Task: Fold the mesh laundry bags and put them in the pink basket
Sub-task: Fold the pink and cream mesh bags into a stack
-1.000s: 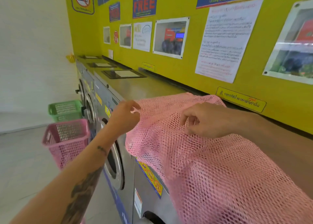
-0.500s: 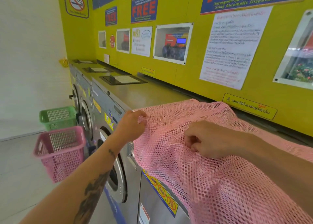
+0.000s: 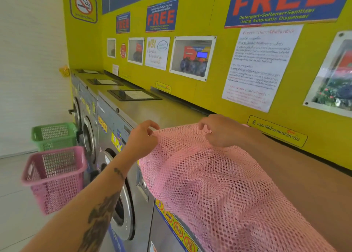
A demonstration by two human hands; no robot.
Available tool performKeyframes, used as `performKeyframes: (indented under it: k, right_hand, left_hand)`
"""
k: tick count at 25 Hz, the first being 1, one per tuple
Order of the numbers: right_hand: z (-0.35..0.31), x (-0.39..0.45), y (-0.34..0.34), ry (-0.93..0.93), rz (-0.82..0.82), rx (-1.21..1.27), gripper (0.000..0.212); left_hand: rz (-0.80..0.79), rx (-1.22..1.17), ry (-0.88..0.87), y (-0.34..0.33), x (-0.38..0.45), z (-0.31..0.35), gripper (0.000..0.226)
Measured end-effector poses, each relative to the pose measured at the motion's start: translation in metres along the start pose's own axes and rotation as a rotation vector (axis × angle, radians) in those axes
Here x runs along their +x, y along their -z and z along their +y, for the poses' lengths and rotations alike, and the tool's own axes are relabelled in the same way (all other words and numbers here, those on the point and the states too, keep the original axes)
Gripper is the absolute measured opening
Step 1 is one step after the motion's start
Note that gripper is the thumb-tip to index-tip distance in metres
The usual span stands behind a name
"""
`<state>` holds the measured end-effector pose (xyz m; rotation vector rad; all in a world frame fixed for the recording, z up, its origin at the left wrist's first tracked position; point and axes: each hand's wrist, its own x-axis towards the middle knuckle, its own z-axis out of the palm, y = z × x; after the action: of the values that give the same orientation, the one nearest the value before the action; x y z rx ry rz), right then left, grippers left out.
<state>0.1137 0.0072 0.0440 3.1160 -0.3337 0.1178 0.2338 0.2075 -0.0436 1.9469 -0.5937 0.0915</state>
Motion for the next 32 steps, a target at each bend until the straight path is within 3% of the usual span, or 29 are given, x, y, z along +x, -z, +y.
performKeyframes:
  k: [7,10,12,17,23,25,28,30,32]
  right_hand:
    - [0.008,0.077,-0.025,-0.109,-0.057,0.013,0.056]
    - [0.009,0.102,-0.034,-0.115,-0.055,0.013,0.059]
    - [0.013,0.113,-0.041,-0.125,-0.045,0.014,0.053]
    - [0.02,0.132,-0.051,-0.135,0.052,-0.05,0.012]
    - [0.011,0.143,-0.046,-0.121,0.296,-0.033,0.014]
    - [0.009,0.147,-0.05,-0.079,0.231,0.019,0.014]
    - [0.012,0.147,-0.057,-0.092,0.126,0.093,0.034]
    - [0.021,0.147,-0.06,-0.151,0.137,0.061,0.049]
    - [0.031,0.147,-0.063,-0.189,0.004,0.033,0.048]
  left_hand:
    - [0.069,-0.143,0.031,0.004,0.015,-0.006,0.046]
    - [0.093,-0.158,-0.014,-0.002,0.02,-0.009,0.043]
    - [0.106,-0.13,-0.048,-0.005,0.021,-0.015,0.036]
    - [0.152,-0.135,-0.097,0.004,0.026,-0.025,0.024]
    - [0.194,-0.052,-0.064,0.009,0.034,-0.044,0.02]
    - [0.22,0.039,-0.01,0.009,0.036,-0.056,0.022]
    - [0.228,0.144,0.037,0.004,0.035,-0.069,0.024]
    - [0.271,0.231,-0.043,-0.003,0.032,-0.067,0.026]
    - [0.293,0.271,-0.212,-0.014,0.027,-0.055,0.029]
